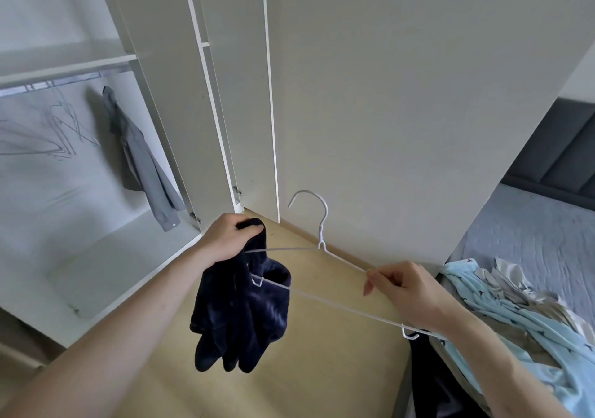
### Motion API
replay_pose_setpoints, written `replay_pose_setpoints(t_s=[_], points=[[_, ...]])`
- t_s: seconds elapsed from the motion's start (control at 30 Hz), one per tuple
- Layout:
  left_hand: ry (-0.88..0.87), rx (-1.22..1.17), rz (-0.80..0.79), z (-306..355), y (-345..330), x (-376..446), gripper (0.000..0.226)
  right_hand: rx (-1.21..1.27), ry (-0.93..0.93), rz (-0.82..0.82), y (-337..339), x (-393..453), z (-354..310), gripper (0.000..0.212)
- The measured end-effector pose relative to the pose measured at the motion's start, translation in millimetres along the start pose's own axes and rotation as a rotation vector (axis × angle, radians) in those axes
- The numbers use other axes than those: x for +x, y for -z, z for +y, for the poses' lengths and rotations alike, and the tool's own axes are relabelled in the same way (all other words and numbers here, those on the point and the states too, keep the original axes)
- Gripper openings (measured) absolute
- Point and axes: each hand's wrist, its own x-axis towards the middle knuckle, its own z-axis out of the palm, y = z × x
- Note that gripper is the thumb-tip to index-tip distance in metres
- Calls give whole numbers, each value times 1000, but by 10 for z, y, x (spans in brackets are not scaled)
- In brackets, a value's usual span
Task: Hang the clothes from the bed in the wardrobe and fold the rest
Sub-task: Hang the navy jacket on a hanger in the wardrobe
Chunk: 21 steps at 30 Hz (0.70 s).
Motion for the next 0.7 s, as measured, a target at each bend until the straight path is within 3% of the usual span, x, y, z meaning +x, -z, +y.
replay_pose_setpoints(t_s=[0.2,0.33,0.5,0.7], points=[[-112,36,-103,277,82,-101,38,10,60,67,-77,81,-106,31],[-190,111,-90,371,161,-91,39,-30,73,171,64,79,-140,29],[-154,171,-86,275,256,-43,37,-63,54,272,440,5,-40,29],[-194,184,-134,335,63,-110,33,-109,53,262,286,-43,-63,27]])
